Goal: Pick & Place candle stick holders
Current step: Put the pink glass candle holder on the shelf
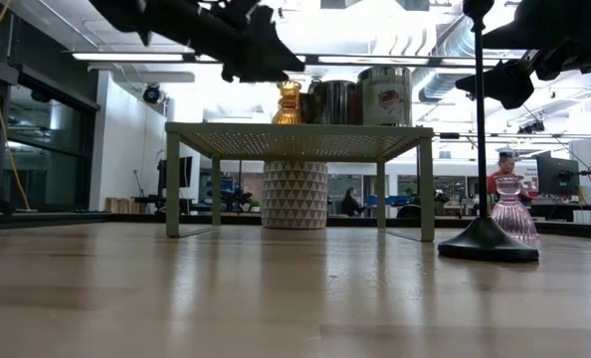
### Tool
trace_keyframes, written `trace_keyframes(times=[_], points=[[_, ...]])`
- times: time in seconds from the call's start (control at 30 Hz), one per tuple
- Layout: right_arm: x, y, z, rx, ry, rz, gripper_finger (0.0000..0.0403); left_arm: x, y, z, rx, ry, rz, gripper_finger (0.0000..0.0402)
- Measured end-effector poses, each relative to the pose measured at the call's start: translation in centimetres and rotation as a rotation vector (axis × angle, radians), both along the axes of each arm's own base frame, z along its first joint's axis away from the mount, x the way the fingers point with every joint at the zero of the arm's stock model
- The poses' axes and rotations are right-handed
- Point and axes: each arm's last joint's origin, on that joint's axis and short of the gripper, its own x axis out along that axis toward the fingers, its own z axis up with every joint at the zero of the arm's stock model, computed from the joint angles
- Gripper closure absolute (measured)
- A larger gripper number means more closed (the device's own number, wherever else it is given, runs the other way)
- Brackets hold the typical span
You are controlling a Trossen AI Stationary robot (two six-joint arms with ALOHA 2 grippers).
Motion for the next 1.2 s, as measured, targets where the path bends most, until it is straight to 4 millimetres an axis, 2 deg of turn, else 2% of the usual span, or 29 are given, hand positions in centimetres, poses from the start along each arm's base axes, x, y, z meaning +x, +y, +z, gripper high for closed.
trace_keyframes(times=[0.33, 0.7, 0.9, 1.1, 1.2], points=[[0.0, 0.0, 0.0, 0.0, 0.0, 0.0, 0.0003, -4.1, -0.8, 2.8, 0.01, 0.078, -0.098, 0.0098], [0.0, 0.0, 0.0, 0.0, 0.001, 0.0, 0.0003, -10.1, -1.9, 5.2, 0.041, 0.159, -0.208, 0.0098], [0.0, 0.0, 0.0, 0.0, 0.0, 0.0, 0.0003, -11.9, -2.2, 5.0, 0.041, 0.203, -0.206, 0.0098], [0.0, 0.0, 0.0, 0.0, 0.0, 0.0, 0.0003, -12.1, -2.2, 2.7, 0.001, 0.178, -0.193, 0.0098], [0.0, 0.0, 0.0, 0.0, 0.0, 0.0, 0.0003, -12.0, -2.2, 2.7, -0.035, 0.122, -0.181, 0.0098]])
